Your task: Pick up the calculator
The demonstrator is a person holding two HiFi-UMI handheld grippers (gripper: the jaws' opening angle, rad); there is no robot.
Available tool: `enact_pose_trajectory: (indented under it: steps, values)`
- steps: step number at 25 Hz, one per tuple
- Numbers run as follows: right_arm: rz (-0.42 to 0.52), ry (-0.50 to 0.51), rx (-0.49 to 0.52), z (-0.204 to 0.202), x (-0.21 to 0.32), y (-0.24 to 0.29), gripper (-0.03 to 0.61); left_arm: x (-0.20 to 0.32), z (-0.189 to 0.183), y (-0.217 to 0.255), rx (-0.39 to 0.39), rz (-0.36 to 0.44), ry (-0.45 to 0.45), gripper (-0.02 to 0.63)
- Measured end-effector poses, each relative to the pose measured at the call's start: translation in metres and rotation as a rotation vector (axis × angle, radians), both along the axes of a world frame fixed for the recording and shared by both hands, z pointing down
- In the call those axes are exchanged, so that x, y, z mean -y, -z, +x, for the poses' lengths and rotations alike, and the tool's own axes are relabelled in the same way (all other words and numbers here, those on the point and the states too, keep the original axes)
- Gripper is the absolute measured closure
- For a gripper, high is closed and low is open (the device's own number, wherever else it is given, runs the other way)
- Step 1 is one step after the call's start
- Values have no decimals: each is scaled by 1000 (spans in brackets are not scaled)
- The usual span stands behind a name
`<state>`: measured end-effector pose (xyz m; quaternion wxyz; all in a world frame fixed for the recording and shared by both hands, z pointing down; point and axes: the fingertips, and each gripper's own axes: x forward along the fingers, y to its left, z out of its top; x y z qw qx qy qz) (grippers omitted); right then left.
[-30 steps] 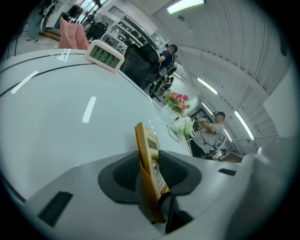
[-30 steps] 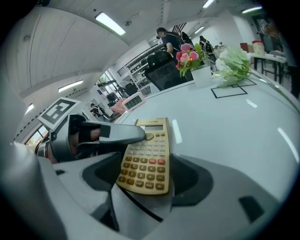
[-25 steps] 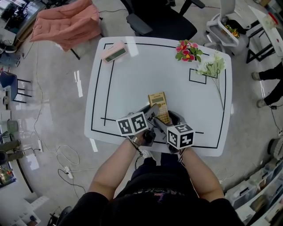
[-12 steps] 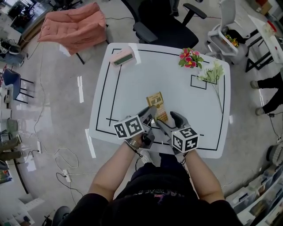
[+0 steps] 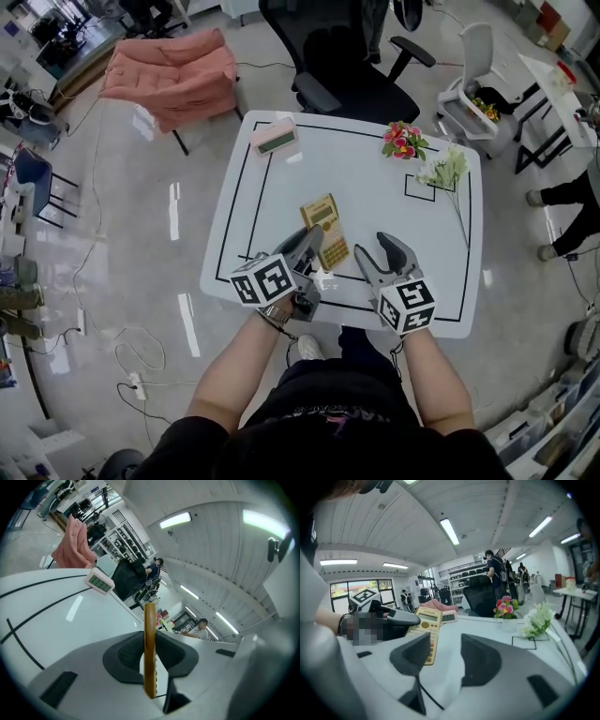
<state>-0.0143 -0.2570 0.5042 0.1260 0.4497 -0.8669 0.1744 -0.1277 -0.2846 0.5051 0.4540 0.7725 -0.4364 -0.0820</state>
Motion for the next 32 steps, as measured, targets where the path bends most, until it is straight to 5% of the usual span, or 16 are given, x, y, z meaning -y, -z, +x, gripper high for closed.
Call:
enact_pose_trajectory:
  steps: [2,3,17,32]
  values:
    - [89,-31,-40,3,-2,20,546,-6,-6,19,-1,52,-5,540]
    - [128,-33,-50,2,-5,31,577,-10,-10,28,1,77,-8,540]
    - [309,-48,-23,-17,-64,114,577,-90,-32,118,172,371,-106,540]
    - [313,-77,-34,-7,-149,130,577,-182,-30,130,211,413,-147,540]
